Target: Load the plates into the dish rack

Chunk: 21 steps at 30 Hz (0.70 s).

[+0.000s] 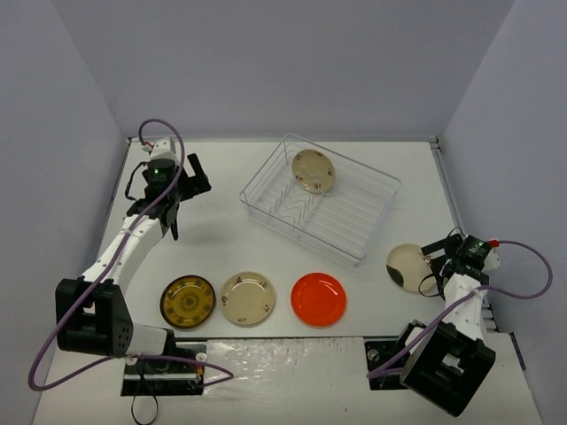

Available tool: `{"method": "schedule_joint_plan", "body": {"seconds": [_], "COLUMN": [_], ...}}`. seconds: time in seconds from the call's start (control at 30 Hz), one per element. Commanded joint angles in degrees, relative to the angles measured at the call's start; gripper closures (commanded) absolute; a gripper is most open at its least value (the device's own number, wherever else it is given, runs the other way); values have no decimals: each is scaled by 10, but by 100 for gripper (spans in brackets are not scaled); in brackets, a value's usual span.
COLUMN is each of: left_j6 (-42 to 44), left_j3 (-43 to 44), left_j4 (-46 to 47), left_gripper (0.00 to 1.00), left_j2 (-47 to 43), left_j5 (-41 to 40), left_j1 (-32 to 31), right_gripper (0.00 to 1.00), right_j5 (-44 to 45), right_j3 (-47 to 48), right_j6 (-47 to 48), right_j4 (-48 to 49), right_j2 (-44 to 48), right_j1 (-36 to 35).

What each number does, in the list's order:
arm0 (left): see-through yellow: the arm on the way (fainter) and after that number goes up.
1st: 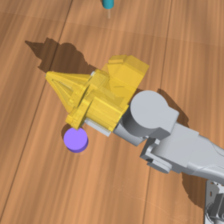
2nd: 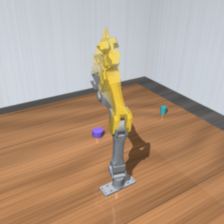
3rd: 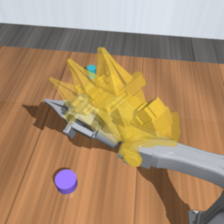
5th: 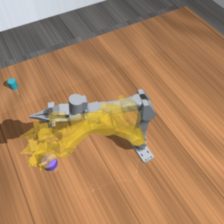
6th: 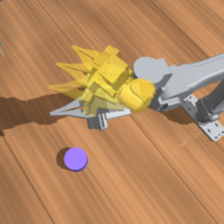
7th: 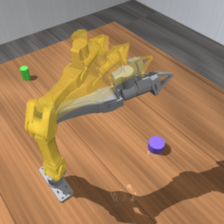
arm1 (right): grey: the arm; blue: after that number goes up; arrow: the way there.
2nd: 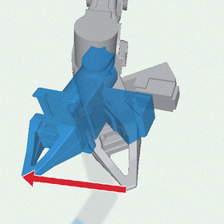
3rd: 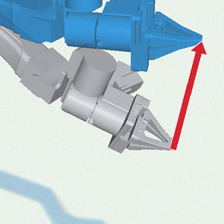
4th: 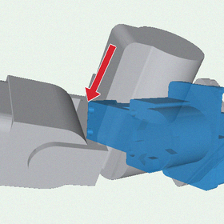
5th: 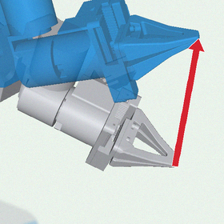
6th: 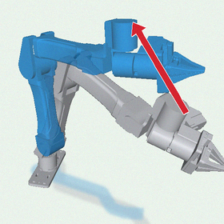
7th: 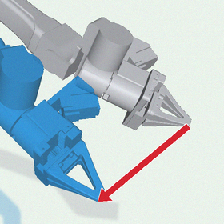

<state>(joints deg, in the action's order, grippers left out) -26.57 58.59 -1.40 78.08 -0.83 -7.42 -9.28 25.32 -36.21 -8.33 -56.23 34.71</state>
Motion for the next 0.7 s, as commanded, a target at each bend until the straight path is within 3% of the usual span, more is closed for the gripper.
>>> {"method": "schedule_joint_plan", "body": {"seconds": [0.0, 0.33, 0.5, 0.67], "left_j6": [-19, -22, -21, -29], "left_j3": [32, 41, 52, 44], "left_j4": [16, 15, -10, -5], "left_gripper": [3, 3, 3, 3], "left_j2": [-11, 1, 5, 4], "left_j5": [8, 19, 2, -10], "left_j1": [3, 3, 2, 3], "right_gripper": [3, 5, 17, 43], "right_j5": [-11, -4, -2, -7], "right_j3": [-15, -47, -69, -79], "right_j6": [-5, -30, -32, -29], "right_j4": [38, 77, 121, 138], "right_j2": [-7, 3, -3, 1], "right_j1": [19, 30, 30, 30]}}
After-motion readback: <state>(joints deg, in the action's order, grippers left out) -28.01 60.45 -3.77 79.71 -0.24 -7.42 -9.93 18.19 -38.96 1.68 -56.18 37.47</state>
